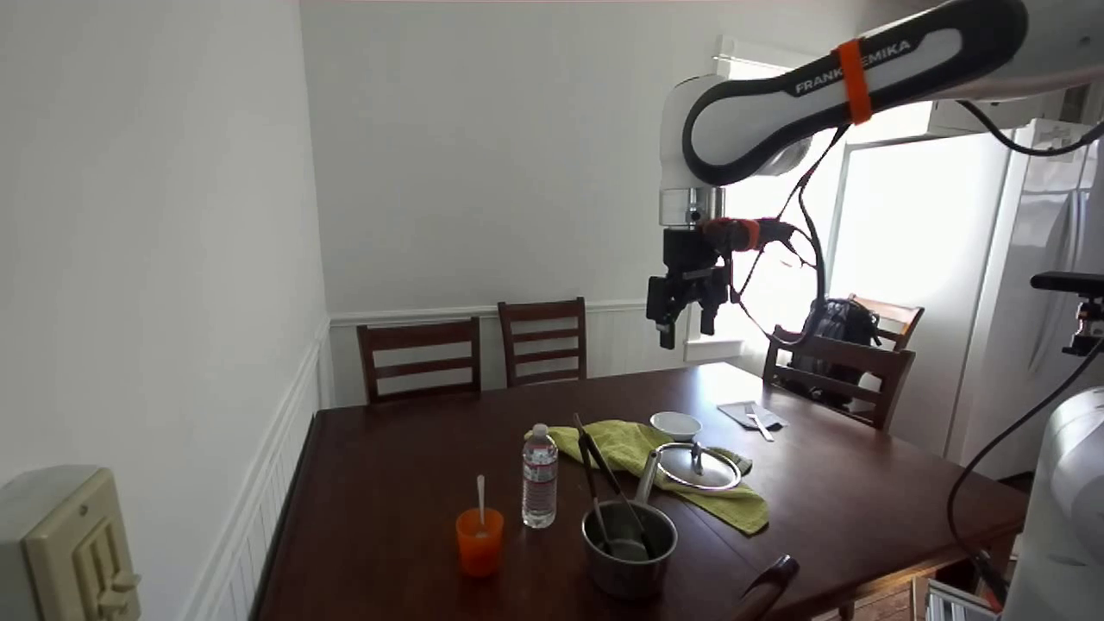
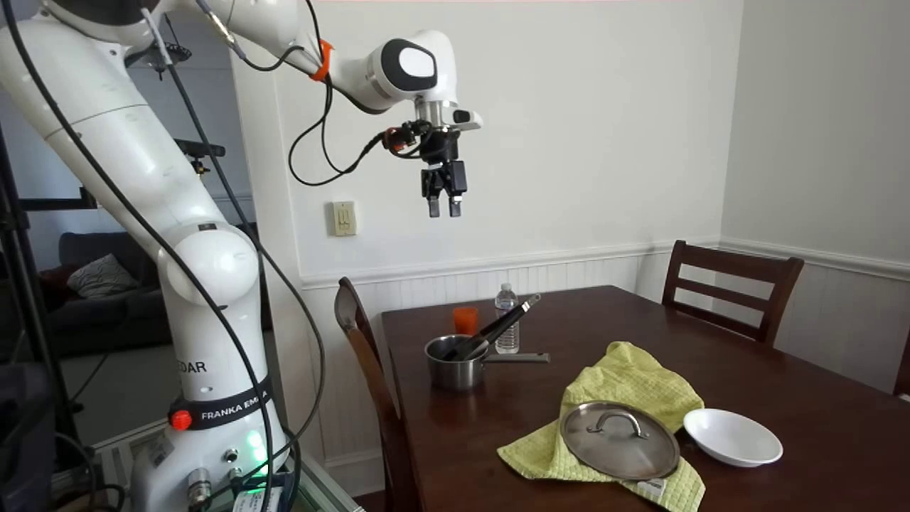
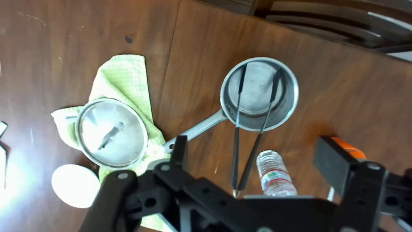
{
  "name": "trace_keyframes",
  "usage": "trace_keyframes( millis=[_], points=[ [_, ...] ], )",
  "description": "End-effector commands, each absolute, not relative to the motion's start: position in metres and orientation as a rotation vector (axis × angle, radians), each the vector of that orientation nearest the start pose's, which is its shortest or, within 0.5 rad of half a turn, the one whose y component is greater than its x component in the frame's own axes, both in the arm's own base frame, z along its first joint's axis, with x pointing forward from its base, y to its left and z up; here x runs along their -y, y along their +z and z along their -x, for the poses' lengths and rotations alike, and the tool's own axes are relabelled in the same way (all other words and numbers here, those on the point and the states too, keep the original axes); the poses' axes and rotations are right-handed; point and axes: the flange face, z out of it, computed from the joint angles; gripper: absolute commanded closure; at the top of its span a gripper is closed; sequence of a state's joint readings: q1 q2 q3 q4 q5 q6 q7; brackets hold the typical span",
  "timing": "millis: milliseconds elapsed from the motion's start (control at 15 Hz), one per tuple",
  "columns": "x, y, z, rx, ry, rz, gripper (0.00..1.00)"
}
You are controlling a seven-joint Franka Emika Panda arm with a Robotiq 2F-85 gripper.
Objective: Put the water bottle in the silver pot
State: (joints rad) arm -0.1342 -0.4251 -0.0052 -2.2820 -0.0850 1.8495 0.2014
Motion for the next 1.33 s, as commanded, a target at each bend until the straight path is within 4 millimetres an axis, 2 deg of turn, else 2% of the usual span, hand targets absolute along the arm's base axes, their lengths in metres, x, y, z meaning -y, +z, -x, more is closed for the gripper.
trace_keyframes(
  millis=[0, 133, 333, 467, 533, 600, 733, 867, 933, 1267],
  points=[
    [0.118, 0.474, -0.448, -0.681, 0.074, 3.147, 0.00],
    [0.114, 0.450, -0.467, -0.668, 0.121, 3.154, 0.00],
    [0.074, 0.415, -0.502, -0.534, 0.208, 3.236, 0.00],
    [0.053, 0.400, -0.519, -0.480, 0.293, 3.290, 0.00],
    [0.043, 0.399, -0.523, -0.446, 0.329, 3.323, 0.00],
    [0.052, 0.400, -0.506, -0.457, 0.271, 3.264, 0.00],
    [0.037, 0.392, -0.517, -0.423, 0.310, 3.296, 0.00],
    [0.037, 0.392, -0.521, -0.422, 0.320, 3.301, 0.00],
    [0.038, 0.394, -0.530, -0.423, 0.131, 3.253, 0.00],
    [0.057, 0.404, -0.585, -0.299, -0.374, 3.211, 0.00]
  ],
)
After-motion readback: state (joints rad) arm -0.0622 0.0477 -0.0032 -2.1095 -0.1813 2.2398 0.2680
